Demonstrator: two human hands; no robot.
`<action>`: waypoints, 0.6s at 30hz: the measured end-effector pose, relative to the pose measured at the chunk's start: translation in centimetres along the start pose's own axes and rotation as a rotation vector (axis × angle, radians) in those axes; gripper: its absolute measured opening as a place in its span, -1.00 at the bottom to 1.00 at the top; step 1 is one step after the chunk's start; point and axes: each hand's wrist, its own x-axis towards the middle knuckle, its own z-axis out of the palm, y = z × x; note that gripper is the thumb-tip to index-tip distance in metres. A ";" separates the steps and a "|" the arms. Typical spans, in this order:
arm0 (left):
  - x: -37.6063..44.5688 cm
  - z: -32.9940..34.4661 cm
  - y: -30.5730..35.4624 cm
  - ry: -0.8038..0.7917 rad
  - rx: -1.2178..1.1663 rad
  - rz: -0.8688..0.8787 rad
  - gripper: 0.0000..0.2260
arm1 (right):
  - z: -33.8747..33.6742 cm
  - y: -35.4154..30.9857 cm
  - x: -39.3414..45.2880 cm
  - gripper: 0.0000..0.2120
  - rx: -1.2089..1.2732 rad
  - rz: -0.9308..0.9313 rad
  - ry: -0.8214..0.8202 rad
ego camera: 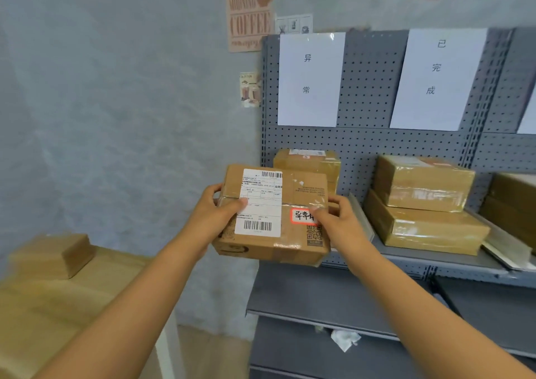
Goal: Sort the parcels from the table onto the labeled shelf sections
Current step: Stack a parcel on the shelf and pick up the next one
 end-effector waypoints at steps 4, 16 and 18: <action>3.6 4.5 1.3 -0.025 -0.018 0.003 -0.56 | -3.4 0.0 2.9 -0.68 0.006 -0.018 0.087; 14.0 13.3 7.9 -0.090 -0.133 0.132 -0.56 | -10.3 -4.8 16.2 -0.65 -0.038 -0.135 0.145; 16.6 13.3 9.4 -0.082 -0.140 0.146 -0.58 | -10.0 -5.9 18.8 -0.62 -0.040 -0.162 0.112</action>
